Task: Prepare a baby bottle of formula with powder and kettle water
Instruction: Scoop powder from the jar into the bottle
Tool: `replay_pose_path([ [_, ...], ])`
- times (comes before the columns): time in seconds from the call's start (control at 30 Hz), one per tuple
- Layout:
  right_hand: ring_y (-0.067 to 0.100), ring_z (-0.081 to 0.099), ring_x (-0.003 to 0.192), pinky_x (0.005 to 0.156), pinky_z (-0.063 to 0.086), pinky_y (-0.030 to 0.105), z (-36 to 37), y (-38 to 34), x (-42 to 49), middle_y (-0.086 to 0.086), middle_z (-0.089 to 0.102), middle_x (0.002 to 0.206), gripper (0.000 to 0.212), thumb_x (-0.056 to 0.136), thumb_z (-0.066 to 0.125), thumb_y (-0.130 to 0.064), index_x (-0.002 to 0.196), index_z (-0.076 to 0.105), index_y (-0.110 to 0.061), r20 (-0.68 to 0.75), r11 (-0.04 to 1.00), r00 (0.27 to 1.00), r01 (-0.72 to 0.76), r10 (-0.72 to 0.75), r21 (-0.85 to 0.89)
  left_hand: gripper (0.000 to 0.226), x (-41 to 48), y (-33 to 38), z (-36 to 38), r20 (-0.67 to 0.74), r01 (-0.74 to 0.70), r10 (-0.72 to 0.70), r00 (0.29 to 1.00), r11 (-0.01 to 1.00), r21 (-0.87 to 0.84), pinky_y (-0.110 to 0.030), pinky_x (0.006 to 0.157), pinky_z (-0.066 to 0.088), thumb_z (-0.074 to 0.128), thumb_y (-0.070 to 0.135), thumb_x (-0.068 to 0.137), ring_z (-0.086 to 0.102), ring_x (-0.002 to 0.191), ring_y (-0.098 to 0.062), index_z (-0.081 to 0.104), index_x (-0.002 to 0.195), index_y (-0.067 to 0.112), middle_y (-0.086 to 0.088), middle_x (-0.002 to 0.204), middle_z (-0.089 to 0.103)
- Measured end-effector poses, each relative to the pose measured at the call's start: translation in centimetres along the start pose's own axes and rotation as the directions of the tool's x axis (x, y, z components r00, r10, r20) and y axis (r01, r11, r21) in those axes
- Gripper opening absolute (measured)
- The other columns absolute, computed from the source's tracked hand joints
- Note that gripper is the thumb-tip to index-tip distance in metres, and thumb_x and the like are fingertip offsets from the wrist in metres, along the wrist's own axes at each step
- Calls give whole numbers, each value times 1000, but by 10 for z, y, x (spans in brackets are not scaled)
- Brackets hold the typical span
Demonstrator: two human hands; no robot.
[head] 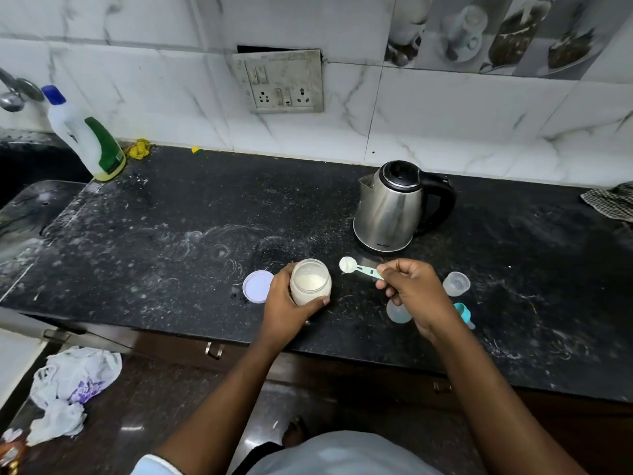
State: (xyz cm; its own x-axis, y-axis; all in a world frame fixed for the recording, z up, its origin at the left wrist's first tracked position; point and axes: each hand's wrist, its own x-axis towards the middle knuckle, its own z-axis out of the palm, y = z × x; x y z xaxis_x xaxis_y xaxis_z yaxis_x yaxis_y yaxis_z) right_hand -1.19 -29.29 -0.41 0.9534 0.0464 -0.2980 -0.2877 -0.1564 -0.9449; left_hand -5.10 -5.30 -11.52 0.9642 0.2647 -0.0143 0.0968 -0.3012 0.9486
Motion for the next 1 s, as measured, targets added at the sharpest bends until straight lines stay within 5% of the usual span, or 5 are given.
replay_pose_path([
  [0.2, 3, 56, 56, 48, 45, 17, -32, 14, -3, 4, 75, 73, 15, 102, 68, -16, 93, 77, -9, -52, 996, 998, 28, -24, 88, 133, -12, 16, 6, -76, -13, 28, 997, 982, 191, -52, 132, 24, 88, 67, 63, 27, 159, -21, 22, 167, 21, -1, 173, 29],
  [0.33, 3, 57, 57, 48, 45, 17, -56, 25, -6, 4, 75, 73, 13, 101, 68, -15, 94, 77, -9, -102, 988, 994, 62, -48, 139, 108, -29, 40, 26, -160, -231, 313, 936, 890, 393, -56, 123, 22, 76, 72, 78, 25, 160, -33, 25, 164, 32, -3, 176, 22],
  [0.5, 5, 57, 59, 48, 46, 19, -84, 38, -12, 5, 76, 76, 10, 100, 69, -14, 96, 77, -9, -146, 987, 989, 56, -33, 152, 62, -38, 61, 70, -67, -556, 607, 792, 762, 332, -32, 118, 32, 72, 53, 96, 52, 138, -21, 51, 146, 24, 1, 154, 53],
  [0.73, 4, 59, 58, 50, 47, 18, -105, 54, -22, 6, 77, 76, 8, 99, 70, -7, 96, 77, -7, -174, 986, 985, 38, -10, 161, 91, -35, 68, 130, 282, -337, 258, 924, 898, 282, -41, 116, 38, 72, 73, 81, 45, 142, -16, 44, 154, 26, 7, 156, 51],
  [1.0, 3, 58, 57, 48, 45, 16, -112, 72, -23, 5, 76, 73, 7, 98, 71, -7, 95, 77, -9, -172, 982, 985, 19, 15, 190, 85, -28, 62, 154, 239, -137, 69, 969, 951, 279, -39, 106, 45, 74, 73, 70, 57, 127, -18, 61, 139, 27, 7, 137, 67],
])
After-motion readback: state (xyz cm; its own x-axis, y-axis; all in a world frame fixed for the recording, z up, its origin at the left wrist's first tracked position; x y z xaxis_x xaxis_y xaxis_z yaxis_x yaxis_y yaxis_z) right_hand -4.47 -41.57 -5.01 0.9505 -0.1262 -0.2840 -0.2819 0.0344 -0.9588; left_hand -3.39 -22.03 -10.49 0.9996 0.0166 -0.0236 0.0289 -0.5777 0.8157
